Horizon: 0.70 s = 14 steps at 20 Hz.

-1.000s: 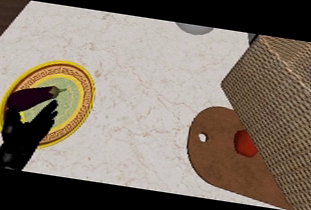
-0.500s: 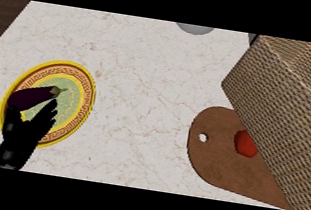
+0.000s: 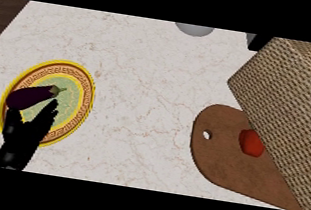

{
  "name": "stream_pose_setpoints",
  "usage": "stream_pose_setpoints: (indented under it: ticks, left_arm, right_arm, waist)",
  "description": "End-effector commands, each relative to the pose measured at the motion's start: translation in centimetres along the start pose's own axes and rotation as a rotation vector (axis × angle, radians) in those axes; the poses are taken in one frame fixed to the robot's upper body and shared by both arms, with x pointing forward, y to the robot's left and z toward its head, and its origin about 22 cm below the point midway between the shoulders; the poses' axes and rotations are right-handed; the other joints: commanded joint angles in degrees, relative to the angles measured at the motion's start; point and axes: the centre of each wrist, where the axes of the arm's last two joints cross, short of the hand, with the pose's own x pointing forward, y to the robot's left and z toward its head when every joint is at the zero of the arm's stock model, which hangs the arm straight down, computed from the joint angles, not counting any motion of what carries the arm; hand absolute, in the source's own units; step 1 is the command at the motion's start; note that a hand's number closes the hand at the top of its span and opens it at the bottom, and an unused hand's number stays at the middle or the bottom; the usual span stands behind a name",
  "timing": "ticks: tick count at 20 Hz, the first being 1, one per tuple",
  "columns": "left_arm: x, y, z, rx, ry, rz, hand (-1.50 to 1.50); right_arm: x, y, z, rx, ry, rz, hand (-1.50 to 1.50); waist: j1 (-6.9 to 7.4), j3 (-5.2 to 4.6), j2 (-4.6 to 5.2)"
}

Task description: Pick the bell pepper from the cutting board and place it in the basket

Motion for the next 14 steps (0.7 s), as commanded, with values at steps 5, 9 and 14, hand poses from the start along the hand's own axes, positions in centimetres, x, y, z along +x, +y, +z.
stream_pose_setpoints:
  ticks: [5,9,14]
  left_arm:
    - [-1.5,-0.5,0.1,-0.01,0.083,0.003,0.0]
    - [-2.7,-0.7,-0.4,-0.013,0.081,-0.011,0.0]
    - [-2.2,-0.6,0.7,-0.019,0.087,-0.015,0.0]
  right_arm:
    - [-5.0,-1.1,-1.0,0.014,-0.058,0.194,-1.5]
    - [-4.2,-3.7,-2.1,0.0,-0.097,0.185,-1.5]
    - [-2.8,-5.8,-3.0,-0.077,-0.045,0.058,-1.5]
  waist:
    - [-0.59,0.58,0.92]
    - [-1.09,0.54,0.86]
    - [-0.64,0.58,0.76]
